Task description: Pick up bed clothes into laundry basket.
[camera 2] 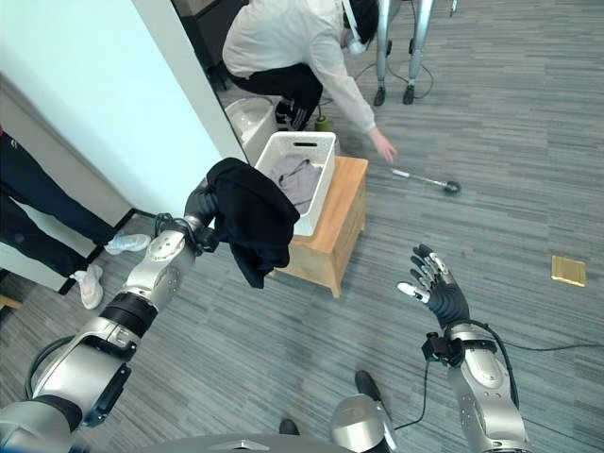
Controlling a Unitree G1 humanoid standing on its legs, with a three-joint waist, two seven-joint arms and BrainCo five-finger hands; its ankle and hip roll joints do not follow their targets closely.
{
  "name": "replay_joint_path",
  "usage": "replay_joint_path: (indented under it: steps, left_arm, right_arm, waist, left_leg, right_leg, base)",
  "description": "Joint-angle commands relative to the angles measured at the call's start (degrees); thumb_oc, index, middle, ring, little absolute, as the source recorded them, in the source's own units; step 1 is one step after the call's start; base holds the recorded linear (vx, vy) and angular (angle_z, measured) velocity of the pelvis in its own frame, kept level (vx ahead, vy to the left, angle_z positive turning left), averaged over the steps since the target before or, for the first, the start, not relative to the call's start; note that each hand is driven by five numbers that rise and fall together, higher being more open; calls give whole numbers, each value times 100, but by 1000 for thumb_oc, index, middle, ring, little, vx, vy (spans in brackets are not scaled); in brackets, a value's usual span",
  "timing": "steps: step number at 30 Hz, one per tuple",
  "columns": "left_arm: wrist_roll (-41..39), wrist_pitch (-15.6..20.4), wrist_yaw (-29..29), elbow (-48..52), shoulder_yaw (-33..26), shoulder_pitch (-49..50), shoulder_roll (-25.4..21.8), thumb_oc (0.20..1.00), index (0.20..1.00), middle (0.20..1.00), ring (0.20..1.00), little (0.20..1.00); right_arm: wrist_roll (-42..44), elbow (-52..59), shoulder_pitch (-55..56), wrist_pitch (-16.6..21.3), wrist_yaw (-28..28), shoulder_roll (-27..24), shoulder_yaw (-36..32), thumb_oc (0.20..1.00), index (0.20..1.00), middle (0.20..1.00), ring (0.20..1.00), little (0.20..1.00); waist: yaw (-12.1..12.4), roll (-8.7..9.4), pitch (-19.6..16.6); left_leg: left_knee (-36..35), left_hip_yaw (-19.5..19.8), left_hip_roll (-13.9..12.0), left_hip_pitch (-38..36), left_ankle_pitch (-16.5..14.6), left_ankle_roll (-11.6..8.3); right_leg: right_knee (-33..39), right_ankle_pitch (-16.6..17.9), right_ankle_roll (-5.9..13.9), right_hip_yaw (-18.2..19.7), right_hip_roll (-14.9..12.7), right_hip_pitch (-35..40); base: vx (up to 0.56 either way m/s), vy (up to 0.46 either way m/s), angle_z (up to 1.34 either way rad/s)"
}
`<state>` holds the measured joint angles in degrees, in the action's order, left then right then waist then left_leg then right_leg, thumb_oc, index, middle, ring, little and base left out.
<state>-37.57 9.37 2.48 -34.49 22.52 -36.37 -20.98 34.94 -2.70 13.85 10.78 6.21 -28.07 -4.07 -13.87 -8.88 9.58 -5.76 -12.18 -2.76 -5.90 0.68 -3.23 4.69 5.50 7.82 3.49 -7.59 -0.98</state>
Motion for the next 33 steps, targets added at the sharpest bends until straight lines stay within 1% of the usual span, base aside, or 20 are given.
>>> replay_joint_path:
  steps: [1,2,5,6,8,9,10,13,14,15,16,17,18,19,20,22,23,25,29,33]
  left_arm:
    - [-31,319,-56,277,345,-821,-434,200,200,200,200,200]
    - [-31,319,-56,277,343,-822,-435,200,200,200,200,200]
    - [73,312,-75,91,262,-849,-482,200,200,200,200,200]
    - [139,309,-90,-248,190,-942,-513,200,200,200,200,200]
    - [160,309,-100,-300,145,-940,-520,200,200,200,200,200]
    - [175,318,-85,-372,105,-929,-555,200,200,200,200,200]
    - [187,310,-74,-406,4,-890,-631,200,200,200,200,200]
    - [357,382,-84,-310,-152,-655,-721,200,200,200,200,200]
    - [257,382,20,-169,-87,-459,-609,200,200,200,200,200]
    - [257,380,19,-163,-89,-450,-607,200,200,200,200,200]
    - [141,355,7,-131,-108,-338,-481,200,200,200,200,200]
    - [96,327,6,-83,-83,-387,-423,200,200,200,200,200]
    - [89,315,-63,-35,-39,-428,-288,200,200,200,200,200]
    - [50,299,-47,-173,-27,-447,-186,200,200,200,200,200]
    - [50,301,-46,-175,-26,-447,-183,200,200,200,200,200]
    - [49,336,-101,-260,-37,-471,-140,200,200,200,200,200]
    - [118,391,-132,-242,-101,-428,-190,200,200,200,200,200]
    - [46,315,45,-149,-45,-332,-262,200,200,200,200,200]
    - [122,392,-36,-175,-89,-474,-350,200,200,200,200,200]
    - [164,443,-86,-69,-71,-792,-647,200,200,200,200,200]
  right_arm:
    - [601,88,-330,507,-113,516,-45,1000,1000,1000,1000,1000]
    - [601,85,-334,508,-113,515,-43,1000,1000,1000,1000,1000]
    - [240,157,-491,437,-111,426,283,1000,1000,1000,1000,1000]
    - [291,299,-336,367,38,508,398,1000,1000,1000,1000,1000]
    - [306,328,-256,355,67,542,382,1000,1000,1000,1000,1000]
    - [317,303,-190,349,80,575,362,1000,1000,1000,1000,1000]
    - [339,187,-141,354,59,658,285,1000,1000,1000,1000,1000]
    - [392,175,-67,376,111,648,165,1000,1000,1000,1000,1000]
    - [350,25,-22,348,53,443,169,1000,1000,1000,1000,1000]
    - [352,24,-17,349,53,438,170,1000,1000,1000,1000,1000]
    - [505,59,-53,333,87,356,144,1000,1000,1000,1000,1000]
    - [611,72,-38,349,82,314,109,1000,1000,1000,1000,1000]
    - [614,61,-47,363,55,193,41,1000,1000,1000,1000,1000]
    - [690,31,45,354,63,227,-53,1000,1000,1000,1000,1000]
    - [691,32,48,354,64,227,-55,1000,1000,1000,1000,1000]
    - [685,-9,75,394,57,190,-64,1000,1000,1000,1000,1000]
    - [653,-12,78,401,122,132,-84,1000,1000,1000,1000,1000]
    - [528,-131,50,323,26,83,-78,1000,1000,1000,1000,1000]
    - [490,-30,136,315,202,369,26,1000,1000,1000,1000,1000]
    - [419,-50,81,259,285,393,151,1000,1000,1000,1000,1000]
  waist:
    - [202,970,-222]
    - [203,970,-221]
    - [164,919,-41]
    - [-93,793,123]
    - [-181,757,147]
    - [-247,721,151]
    - [-304,685,141]
    - [-377,604,74]
    - [-335,675,8]
    - [-344,655,5]
    - [-218,729,22]
    - [-163,736,61]
    - [68,1039,163]
    - [69,1108,113]
    - [80,1115,119]
    - [176,940,66]
    - [250,876,51]
    - [207,850,77]
    - [198,738,-108]
    - [254,736,-212]
  left_leg:
    - [317,-837,-242,-49,-556,4]
    - [325,-840,-242,-46,-562,5]
    - [526,-925,-129,-140,-786,220]
    - [421,-886,-76,-425,-841,273]
    - [338,-882,-53,-568,-862,245]
    - [256,-925,-54,-718,-887,197]
    - [137,-1022,-53,-981,-916,89]
    - [173,-1019,-138,-1362,-1130,-20]
    - [1836,-896,-588,-907,-687,-305]
    - [1888,-881,-627,-879,-704,-327]
    - [3158,-845,-898,-458,-224,-520]
    - [3400,-605,-931,-104,-277,-456]
    - [3443,-113,-676,577,-247,-371]
    - [2345,-430,-1027,657,-305,-344]
    - [2319,-444,-1017,629,-296,-343]
    - [1096,-296,-973,730,247,-443]
    - [835,-66,-908,704,313,-435]
    - [971,-76,-835,685,210,-459]
    - [317,-467,-514,285,204,-311]
    - [76,-587,-385,75,152,-236]
  right_leg:
    - [-913,-489,212,-1089,-162,-310]
    - [-919,-492,213,-1085,-163,-315]
    - [-2097,-299,374,-770,-298,-889]
    - [-2949,24,459,-314,-232,-1370]
    - [-2893,11,447,-284,-218,-1541]
    - [-2631,25,441,-356,-296,-1665]
    - [-2015,118,473,-753,-492,-1812]
    - [-1560,95,565,-1395,-540,-1823]
    - [-1421,-174,184,-1270,-228,-1194]
    - [-1400,-171,167,-1291,-202,-1181]
    - [-1265,-288,-50,-1370,-98,-908]
    - [-1087,-324,-183,-1344,33,-733]
    - [-645,-354,-302,-1175,3,-244]
    - [-491,-396,-188,-1137,-138,-18]
    - [-489,-396,-186,-1127,-144,-9]
    - [-516,-474,-130,-1057,-94,29]
    - [-611,-552,-141,-989,-83,58]
    - [-593,-639,-93,-917,-157,199]
    - [-490,-550,-12,-693,-244,171]
    - [-349,-461,97,-660,-282,192]
  base:
    - [-37,197,31]
    - [-52,226,19]
    - [-27,208,-42]
    - [44,204,-77]
    - [138,79,-48]
    - [360,-63,-7]
    - [478,-92,4]
    - [458,-234,-13]
    - [396,-399,-6]
    - [411,-529,3]
    - [159,-250,38]
    - [275,-416,36]
    - [335,-204,8]
    - [297,-153,-20]
    - [272,77,-32]
    - [216,137,-6]
    - [237,140,-25]
    - [222,143,-68]
    - [235,207,-63]
    - [129,71,1]
